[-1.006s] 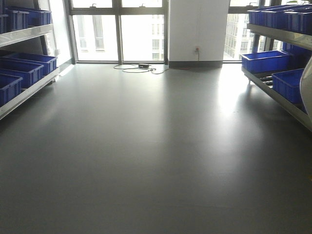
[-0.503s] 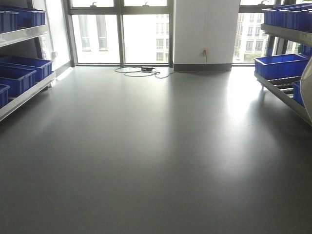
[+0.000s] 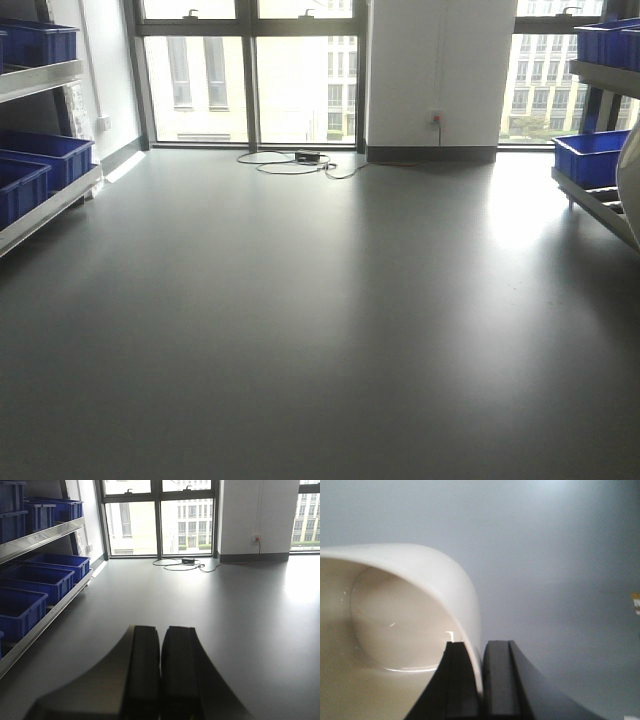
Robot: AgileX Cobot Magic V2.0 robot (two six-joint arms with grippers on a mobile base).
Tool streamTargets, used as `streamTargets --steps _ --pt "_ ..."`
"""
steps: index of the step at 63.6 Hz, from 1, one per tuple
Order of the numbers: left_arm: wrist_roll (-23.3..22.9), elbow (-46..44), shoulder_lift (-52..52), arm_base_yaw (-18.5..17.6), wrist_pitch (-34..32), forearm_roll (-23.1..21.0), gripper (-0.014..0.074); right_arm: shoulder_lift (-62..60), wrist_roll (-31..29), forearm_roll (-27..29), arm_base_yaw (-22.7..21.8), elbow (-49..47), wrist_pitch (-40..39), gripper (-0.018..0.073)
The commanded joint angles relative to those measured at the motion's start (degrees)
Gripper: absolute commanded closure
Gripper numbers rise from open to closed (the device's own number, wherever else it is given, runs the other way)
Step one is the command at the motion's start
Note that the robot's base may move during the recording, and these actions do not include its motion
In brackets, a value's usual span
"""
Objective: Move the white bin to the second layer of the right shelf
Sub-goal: 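Turn past the blue-crate racks toward the windows carrying the bin, then drive up to the roller shelf holding blue crates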
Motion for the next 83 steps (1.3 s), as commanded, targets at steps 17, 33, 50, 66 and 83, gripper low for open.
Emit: streamTargets --steps 17,33,50,66,83 --pt "-0.15 2.11 -0.91 0.01 -4.83 -0.35 0.0512 0.12 -0.32 -0.14 -0.36 -1.63 -4.28 0.0511" --pt "-0.15 2.11 -0.91 0.01 -4.83 -0.35 0.0512 0.12 -0.32 -0.14 -0.36 -1.63 -4.28 0.0511" --pt "-0.15 2.11 -0.91 0.01 -4.83 -0.35 0.0512 0.12 -0.32 -0.08 -0.36 -1.63 -4.34 0.0511" --pt "-0.15 2.11 -0.91 0.01 -4.83 -0.35 0.0512 0.12 -0.32 -0.03 -0.36 -1.63 -4.32 0.0511" --pt "-0.15 2.11 -0.91 0.01 -4.83 -0.35 0.0512 0.12 -0.32 -0.01 -0.36 -1.63 -4.28 0.0511"
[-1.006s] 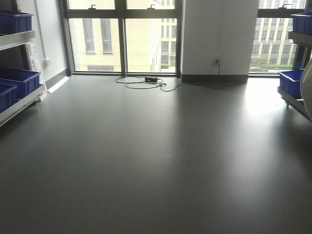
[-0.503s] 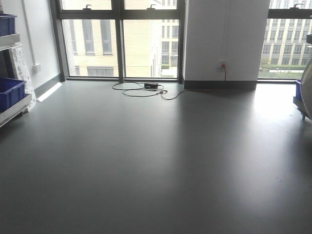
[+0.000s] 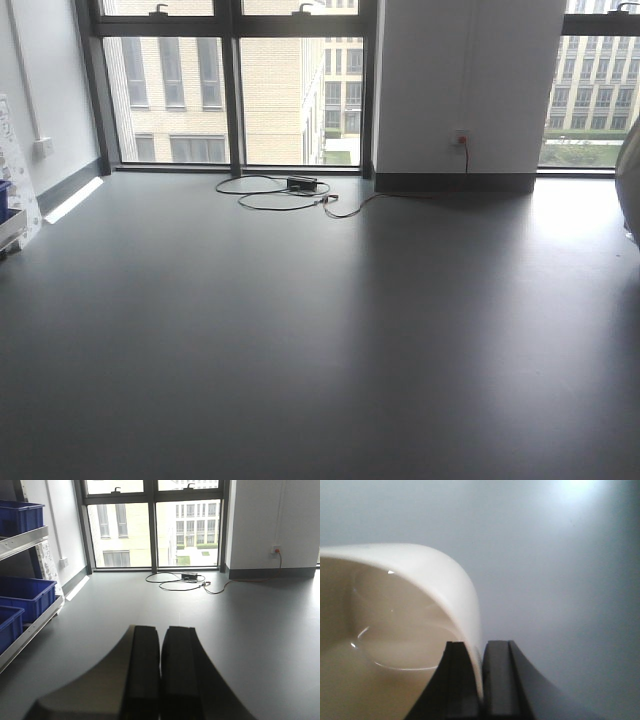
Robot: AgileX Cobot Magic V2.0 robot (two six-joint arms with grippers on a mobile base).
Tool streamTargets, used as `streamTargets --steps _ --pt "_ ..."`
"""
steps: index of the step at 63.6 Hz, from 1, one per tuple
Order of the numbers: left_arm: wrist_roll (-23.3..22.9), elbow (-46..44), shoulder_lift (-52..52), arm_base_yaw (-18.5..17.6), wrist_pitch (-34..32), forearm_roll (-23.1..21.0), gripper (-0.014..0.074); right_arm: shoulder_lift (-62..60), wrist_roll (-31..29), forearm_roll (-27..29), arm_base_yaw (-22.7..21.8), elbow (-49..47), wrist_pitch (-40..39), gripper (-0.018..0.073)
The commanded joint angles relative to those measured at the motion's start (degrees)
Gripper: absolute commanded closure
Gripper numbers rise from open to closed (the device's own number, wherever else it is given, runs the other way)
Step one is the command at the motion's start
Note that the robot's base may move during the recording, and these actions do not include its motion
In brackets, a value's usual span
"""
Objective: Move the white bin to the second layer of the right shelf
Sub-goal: 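Drive up to the roller shelf holding blue crates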
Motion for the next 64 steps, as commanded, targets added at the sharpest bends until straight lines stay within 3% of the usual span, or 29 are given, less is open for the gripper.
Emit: streamTargets --steps 1,64 --pt "-0.15 2.11 -0.91 0.01 -4.83 -0.35 0.0512 0.12 -0.32 -0.34 -0.36 -1.63 -4.28 0.0511" --pt "-0.15 2.11 -0.91 0.01 -4.83 -0.35 0.0512 0.37 -0.32 0.0 -0.36 -1.63 -4.36 0.0511"
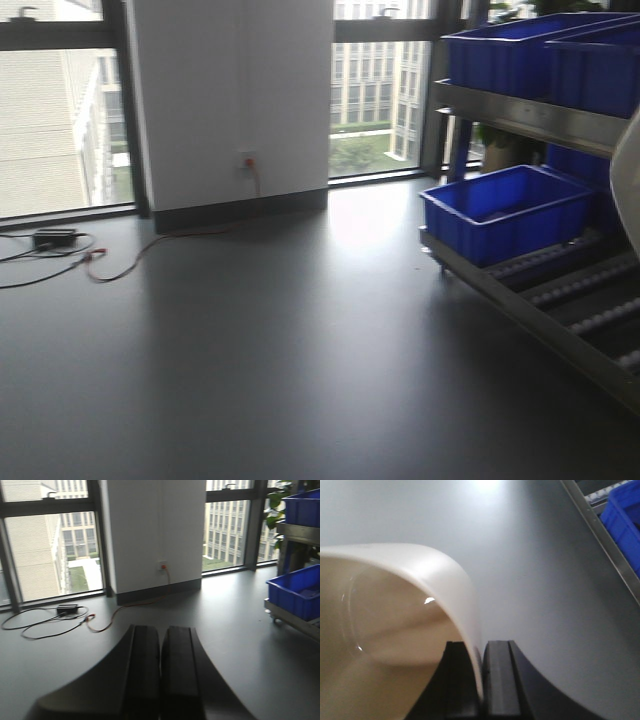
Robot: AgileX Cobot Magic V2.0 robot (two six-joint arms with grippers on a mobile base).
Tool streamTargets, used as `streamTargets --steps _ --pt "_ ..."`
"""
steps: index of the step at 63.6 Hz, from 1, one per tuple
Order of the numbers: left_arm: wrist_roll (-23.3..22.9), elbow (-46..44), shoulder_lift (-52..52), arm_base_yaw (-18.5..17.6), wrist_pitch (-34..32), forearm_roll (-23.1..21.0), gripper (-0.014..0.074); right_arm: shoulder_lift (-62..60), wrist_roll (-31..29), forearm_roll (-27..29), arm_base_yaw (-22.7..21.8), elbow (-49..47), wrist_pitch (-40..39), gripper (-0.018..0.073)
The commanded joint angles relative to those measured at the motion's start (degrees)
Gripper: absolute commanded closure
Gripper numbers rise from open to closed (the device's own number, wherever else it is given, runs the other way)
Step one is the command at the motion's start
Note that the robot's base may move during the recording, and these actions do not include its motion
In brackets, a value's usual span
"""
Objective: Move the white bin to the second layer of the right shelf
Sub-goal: 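Drive up to the roller shelf holding blue crates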
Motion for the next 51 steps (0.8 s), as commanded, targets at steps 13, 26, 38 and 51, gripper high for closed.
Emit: streamTargets --steps 13,26,38,51 --pt "-0.15 2.11 -0.91 0.01 -4.83 -0.35 0.0512 0.17 -0.32 0.0 -0.36 -1.63 -4.15 0.0511" --pt "-0.15 2.11 -0.91 0.01 -4.83 -0.35 0.0512 0.16 -0.32 0.0 -0.36 -1.63 -4.1 0.0511" --pt "-0.15 2.11 -0.91 0.01 -4.83 -0.35 0.0512 0.16 -0.32 0.0 -0.36 -1.63 -4.1 0.0511" --pt "-0.15 2.11 -0.91 0.01 -4.83 -0.35 0.0512 0.16 -0.32 0.0 -0.36 -1.63 -4.1 0.0511"
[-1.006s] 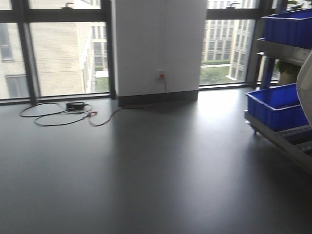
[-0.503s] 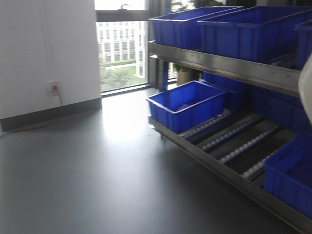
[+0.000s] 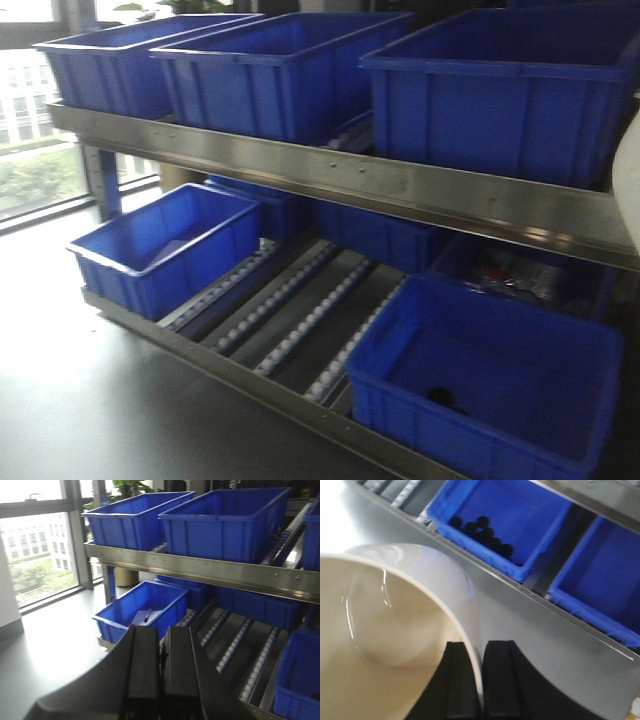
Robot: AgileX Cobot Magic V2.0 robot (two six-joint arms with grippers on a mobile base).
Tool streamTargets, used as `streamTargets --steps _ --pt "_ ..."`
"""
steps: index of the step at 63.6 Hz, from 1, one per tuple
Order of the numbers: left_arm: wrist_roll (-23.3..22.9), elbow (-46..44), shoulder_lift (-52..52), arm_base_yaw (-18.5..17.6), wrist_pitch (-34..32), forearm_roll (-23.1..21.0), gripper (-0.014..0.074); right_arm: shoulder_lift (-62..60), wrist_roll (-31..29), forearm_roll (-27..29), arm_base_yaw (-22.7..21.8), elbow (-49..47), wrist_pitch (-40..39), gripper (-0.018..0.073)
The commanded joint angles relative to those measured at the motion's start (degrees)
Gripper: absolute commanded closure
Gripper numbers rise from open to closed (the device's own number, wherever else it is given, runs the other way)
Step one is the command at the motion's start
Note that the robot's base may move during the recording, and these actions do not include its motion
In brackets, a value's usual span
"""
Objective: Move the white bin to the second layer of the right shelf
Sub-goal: 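Drive up to the roller shelf holding blue crates, then position the base close to the roller shelf's second layer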
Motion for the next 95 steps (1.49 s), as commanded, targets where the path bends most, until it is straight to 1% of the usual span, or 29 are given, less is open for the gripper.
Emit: streamTargets --steps 1,95 --pt "-0.15 2.11 -0.91 0.01 -4.83 -0.35 0.0512 0.16 -0.32 0.0 -0.36 -1.63 -4.1 0.0511" --pt "-0.15 2.11 -0.91 0.04 -4.83 -0.35 0.0512 0.16 -0.32 0.0 -0.36 -1.63 -4.1 0.0511"
